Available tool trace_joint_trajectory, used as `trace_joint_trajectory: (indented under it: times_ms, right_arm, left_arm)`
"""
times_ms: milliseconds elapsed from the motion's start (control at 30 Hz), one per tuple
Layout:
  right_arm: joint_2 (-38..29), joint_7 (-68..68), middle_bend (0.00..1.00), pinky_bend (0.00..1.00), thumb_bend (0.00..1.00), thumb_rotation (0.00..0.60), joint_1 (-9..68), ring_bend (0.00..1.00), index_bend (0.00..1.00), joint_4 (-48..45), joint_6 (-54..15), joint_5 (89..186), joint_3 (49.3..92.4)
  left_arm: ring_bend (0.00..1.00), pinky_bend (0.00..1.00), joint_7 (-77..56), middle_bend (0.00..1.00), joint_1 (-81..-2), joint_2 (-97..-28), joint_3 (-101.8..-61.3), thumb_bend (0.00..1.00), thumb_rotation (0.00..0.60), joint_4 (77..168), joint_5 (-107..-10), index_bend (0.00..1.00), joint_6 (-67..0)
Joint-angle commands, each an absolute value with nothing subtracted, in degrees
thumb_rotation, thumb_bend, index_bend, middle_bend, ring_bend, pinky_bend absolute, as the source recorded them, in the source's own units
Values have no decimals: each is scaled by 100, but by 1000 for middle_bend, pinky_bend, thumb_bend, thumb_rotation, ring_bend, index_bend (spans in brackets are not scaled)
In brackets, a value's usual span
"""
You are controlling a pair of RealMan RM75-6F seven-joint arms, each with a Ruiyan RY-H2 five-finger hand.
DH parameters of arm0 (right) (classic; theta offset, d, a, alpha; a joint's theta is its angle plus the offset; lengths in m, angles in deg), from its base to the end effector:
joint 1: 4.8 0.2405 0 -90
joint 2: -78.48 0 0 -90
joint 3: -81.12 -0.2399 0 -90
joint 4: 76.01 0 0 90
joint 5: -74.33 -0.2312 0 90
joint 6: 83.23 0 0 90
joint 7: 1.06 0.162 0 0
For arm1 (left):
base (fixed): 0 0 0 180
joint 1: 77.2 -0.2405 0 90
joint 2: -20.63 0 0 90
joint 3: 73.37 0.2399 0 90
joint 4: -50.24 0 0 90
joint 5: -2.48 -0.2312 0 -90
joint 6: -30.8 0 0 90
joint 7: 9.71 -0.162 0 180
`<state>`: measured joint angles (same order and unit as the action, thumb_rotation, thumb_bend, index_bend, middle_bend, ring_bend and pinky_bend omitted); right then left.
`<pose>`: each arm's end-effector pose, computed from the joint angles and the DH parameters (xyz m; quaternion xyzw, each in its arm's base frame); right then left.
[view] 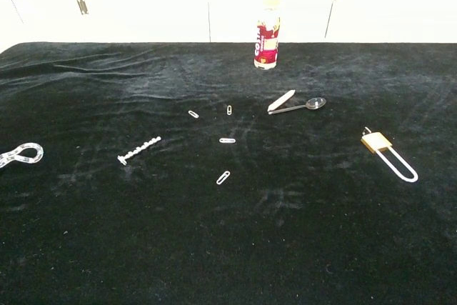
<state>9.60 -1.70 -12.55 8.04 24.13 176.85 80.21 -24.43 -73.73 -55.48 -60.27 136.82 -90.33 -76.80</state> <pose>-0.2945 -0.1152 0.1511 0.5768 -0.2732 0.4625 0.6154 -0.2800 0.1261 0.0925 -0.6206 -0.2932 -0.4004 0.6071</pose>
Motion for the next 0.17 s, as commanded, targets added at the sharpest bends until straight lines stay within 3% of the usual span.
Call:
trace_joint_trajectory:
  times_ms: [33, 167]
  right_arm:
    - [896, -344, 0, 0, 290, 600, -1241, 0, 0, 864, 2359, 17815, 8089]
    - [876, -384, 0, 0, 289, 600, -1245, 0, 0, 837, 2393, 17878, 8108]
  left_arm:
    - [0, 0, -2247, 0, -7662, -5345, -5786, 140, 600, 13604, -9499, 0, -7893]
    - [0, 0, -2278, 0, -7717, -5320, -5859, 137, 600, 13613, -9551, 0, -7719]
